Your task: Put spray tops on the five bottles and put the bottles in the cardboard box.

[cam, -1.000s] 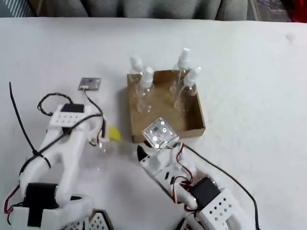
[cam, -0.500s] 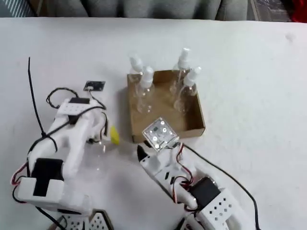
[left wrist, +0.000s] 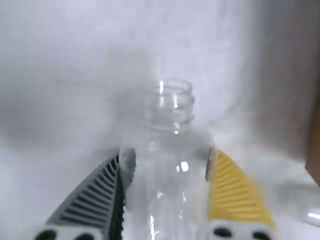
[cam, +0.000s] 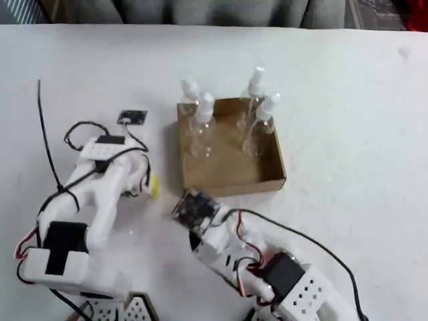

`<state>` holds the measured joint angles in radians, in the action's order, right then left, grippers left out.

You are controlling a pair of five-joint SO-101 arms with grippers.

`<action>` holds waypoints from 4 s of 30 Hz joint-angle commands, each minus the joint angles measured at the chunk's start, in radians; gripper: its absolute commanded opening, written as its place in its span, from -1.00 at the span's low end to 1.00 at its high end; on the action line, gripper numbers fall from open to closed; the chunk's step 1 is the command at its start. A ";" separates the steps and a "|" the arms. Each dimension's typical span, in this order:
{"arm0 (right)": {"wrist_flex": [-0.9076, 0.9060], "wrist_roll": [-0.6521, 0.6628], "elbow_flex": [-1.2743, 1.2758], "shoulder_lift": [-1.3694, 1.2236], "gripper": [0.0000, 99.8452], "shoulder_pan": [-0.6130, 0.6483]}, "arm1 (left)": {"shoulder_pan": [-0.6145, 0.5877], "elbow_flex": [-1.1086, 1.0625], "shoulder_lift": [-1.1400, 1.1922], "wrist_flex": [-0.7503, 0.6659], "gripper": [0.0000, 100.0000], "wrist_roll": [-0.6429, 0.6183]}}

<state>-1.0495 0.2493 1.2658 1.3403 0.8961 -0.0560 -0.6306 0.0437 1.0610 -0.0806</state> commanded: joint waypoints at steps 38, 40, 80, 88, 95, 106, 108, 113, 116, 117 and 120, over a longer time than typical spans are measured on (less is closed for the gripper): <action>0.346 0.091 -0.155 -0.782 -0.61 -0.068 | -0.133 0.029 -0.125 -0.069 -0.96 -0.002; 0.380 0.091 -0.155 -0.803 -0.61 -0.084 | -0.133 0.029 -0.125 -0.069 -0.96 -0.002; 0.163 -0.279 -0.359 -0.742 -0.97 -0.170 | -0.177 -0.181 -0.506 -0.160 -0.96 -0.003; 0.120 -0.463 -0.319 -0.447 -0.97 -0.259 | -0.177 -0.361 -0.832 -0.282 -0.96 -0.005; 0.232 -0.562 -0.170 -0.163 -0.97 -0.309 | -0.182 -0.423 -1.032 -0.285 -0.96 -0.170; 0.433 -0.709 0.054 0.226 -0.97 -0.429 | -0.177 -0.519 -1.267 -0.344 -0.96 -0.138; 0.443 -0.723 0.084 0.302 -0.96 -0.435 | -0.176 -0.517 -1.303 -0.305 -0.96 -0.037; 0.470 -0.730 0.169 0.475 -0.96 -0.429 | -0.119 -0.522 -1.388 -0.209 -0.96 0.106; 0.509 -0.741 0.176 0.447 -0.96 -0.429 | -0.064 -0.563 -1.445 -0.196 -0.96 0.104; 0.513 -0.740 0.178 0.441 -0.97 -0.429 | -0.051 -0.580 -1.469 -0.201 -0.96 0.104; 0.516 -0.733 0.178 0.444 -0.97 -0.390 | -0.033 -0.635 -1.560 -0.256 -0.96 0.103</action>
<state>-0.5600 -0.4841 1.4500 1.7822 0.4695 -0.1266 -1.2336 -1.4047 0.8600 0.0115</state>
